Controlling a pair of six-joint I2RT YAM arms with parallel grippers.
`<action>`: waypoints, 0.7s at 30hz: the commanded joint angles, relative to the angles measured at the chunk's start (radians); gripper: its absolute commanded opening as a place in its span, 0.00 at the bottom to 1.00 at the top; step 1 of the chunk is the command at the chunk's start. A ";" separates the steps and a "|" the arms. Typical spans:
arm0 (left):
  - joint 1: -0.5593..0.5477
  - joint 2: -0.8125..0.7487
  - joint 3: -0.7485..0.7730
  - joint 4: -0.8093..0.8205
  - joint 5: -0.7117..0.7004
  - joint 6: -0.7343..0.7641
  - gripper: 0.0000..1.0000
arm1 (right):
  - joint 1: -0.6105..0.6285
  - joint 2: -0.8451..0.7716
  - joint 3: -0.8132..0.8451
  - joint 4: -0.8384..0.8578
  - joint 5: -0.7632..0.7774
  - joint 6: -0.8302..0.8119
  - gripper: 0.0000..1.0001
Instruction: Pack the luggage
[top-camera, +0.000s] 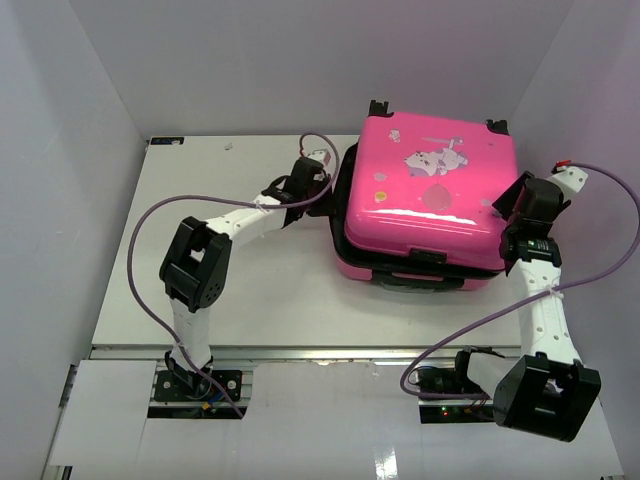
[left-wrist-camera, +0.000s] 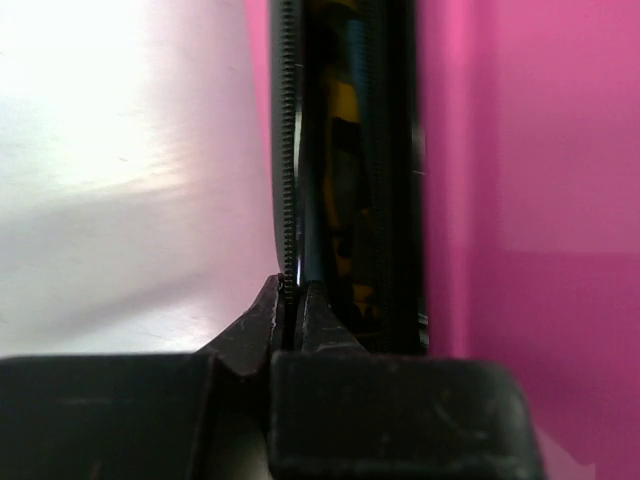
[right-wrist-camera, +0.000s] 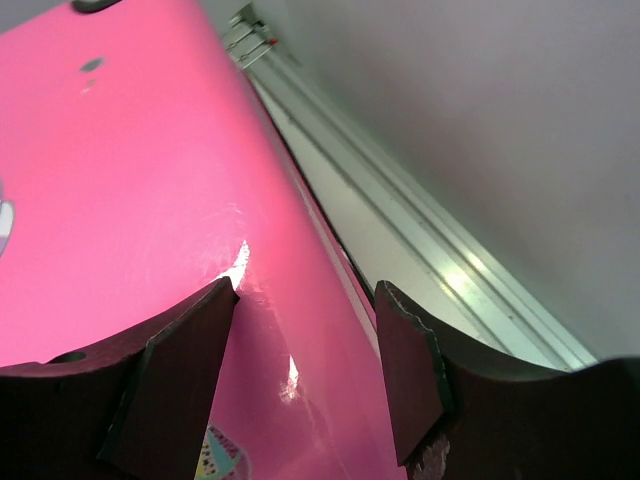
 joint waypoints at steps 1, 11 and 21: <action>0.232 -0.080 -0.070 0.000 -0.034 0.073 0.00 | 0.021 -0.051 -0.073 -0.172 -0.207 -0.014 0.64; 0.364 -0.148 -0.044 0.080 0.159 0.088 0.69 | 0.035 -0.195 -0.181 -0.117 -0.343 0.026 0.63; 0.369 -0.266 -0.004 -0.253 -0.210 -0.053 0.81 | 0.033 -0.185 -0.197 -0.116 -0.333 0.008 0.63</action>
